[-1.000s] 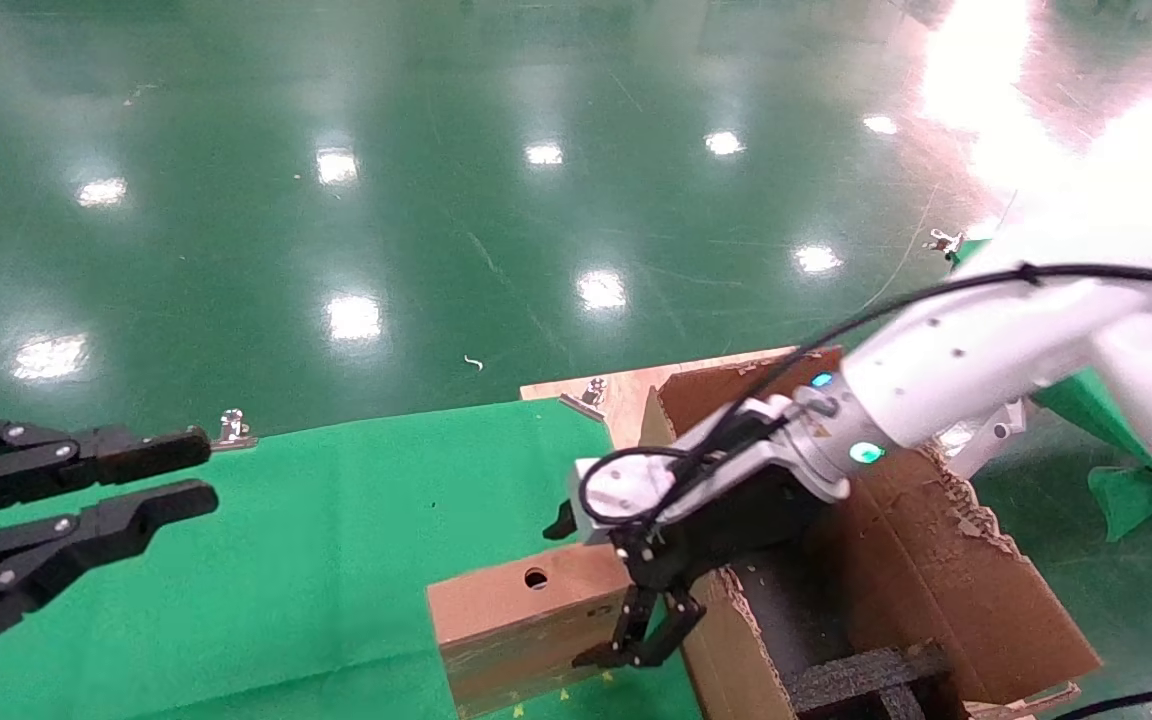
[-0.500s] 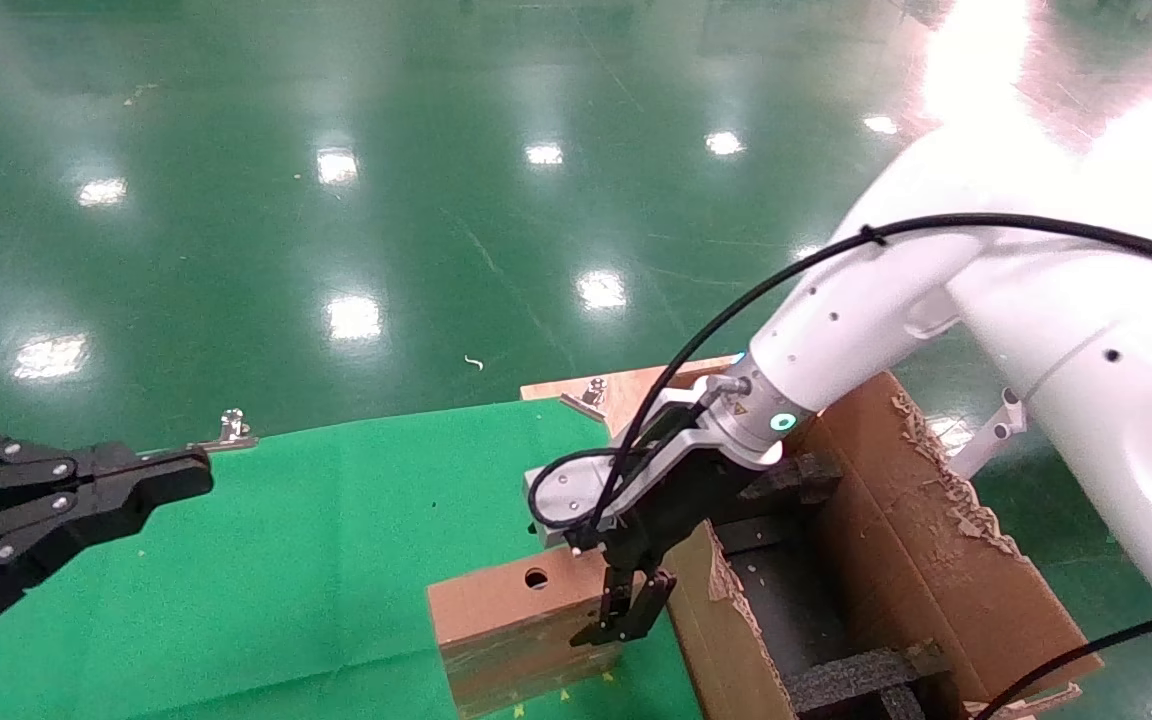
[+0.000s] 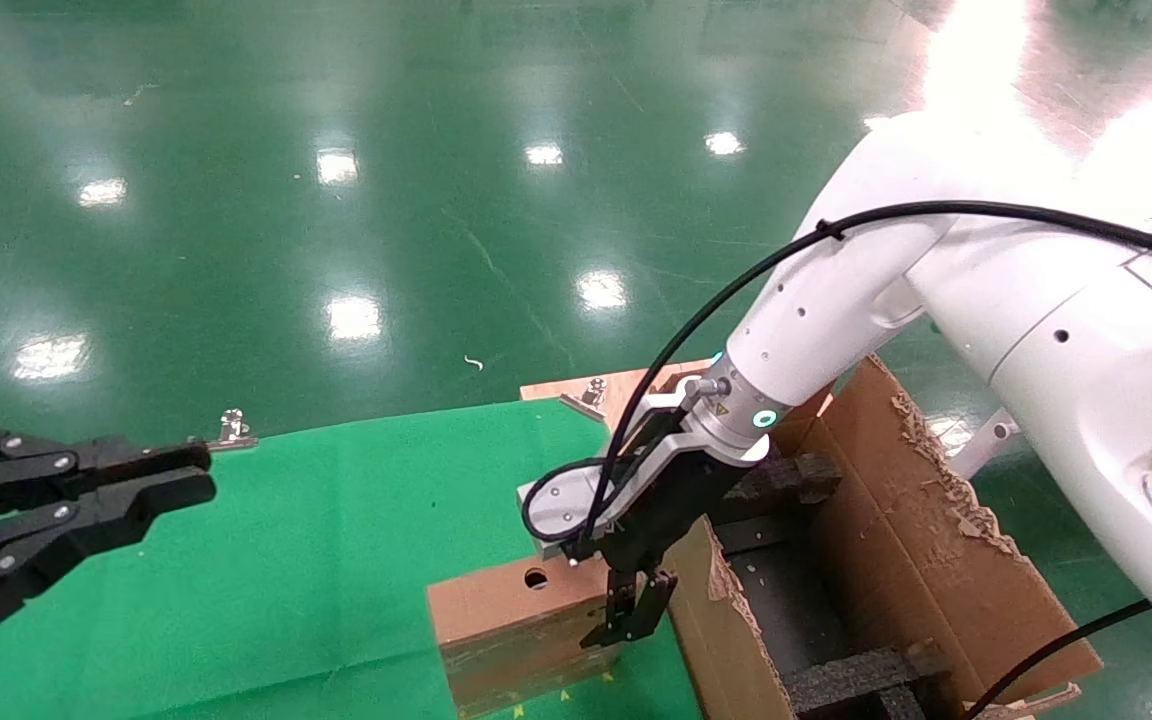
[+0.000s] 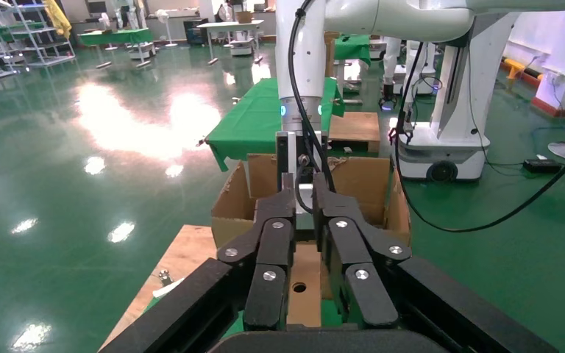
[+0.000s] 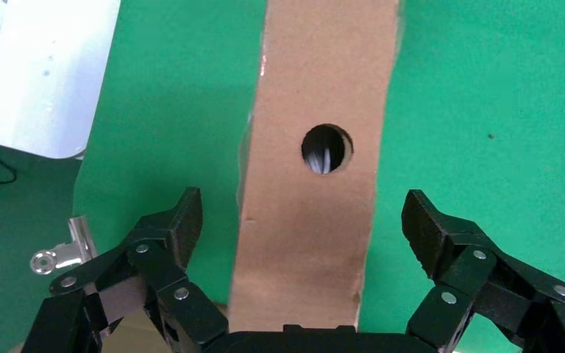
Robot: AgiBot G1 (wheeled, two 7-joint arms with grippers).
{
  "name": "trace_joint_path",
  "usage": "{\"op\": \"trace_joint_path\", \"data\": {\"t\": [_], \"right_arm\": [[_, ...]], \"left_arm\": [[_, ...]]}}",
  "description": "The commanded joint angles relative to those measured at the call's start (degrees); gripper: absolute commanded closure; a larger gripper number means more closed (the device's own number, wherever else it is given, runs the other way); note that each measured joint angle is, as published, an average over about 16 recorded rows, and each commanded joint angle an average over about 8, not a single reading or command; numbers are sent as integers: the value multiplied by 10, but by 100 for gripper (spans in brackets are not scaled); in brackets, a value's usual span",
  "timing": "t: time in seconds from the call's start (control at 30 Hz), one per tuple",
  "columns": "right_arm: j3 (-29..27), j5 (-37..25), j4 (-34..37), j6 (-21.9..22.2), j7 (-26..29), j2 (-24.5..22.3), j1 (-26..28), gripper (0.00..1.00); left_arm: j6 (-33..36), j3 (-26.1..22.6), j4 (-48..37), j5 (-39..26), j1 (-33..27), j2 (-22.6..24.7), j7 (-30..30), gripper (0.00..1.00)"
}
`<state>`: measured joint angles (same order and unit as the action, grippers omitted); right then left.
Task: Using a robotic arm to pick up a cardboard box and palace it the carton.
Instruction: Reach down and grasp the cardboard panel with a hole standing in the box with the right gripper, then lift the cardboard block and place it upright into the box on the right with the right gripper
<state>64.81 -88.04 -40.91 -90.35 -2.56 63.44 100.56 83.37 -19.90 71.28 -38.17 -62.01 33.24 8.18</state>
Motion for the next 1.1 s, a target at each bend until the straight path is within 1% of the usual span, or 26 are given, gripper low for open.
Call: {"op": "trace_joint_path", "data": {"t": [0.03, 0.9, 1.1], "right_arm": [[0, 0, 0, 0, 0, 0, 0, 100], [-7, 3, -7, 0, 3, -6, -5, 100], [-11, 16, -3, 4, 4, -11, -4, 100]], "left_arm": [[0, 0, 0, 0, 0, 0, 0, 0], [0, 0, 0, 0, 0, 0, 0, 0], [0, 0, 0, 0, 0, 0, 0, 0]]}}
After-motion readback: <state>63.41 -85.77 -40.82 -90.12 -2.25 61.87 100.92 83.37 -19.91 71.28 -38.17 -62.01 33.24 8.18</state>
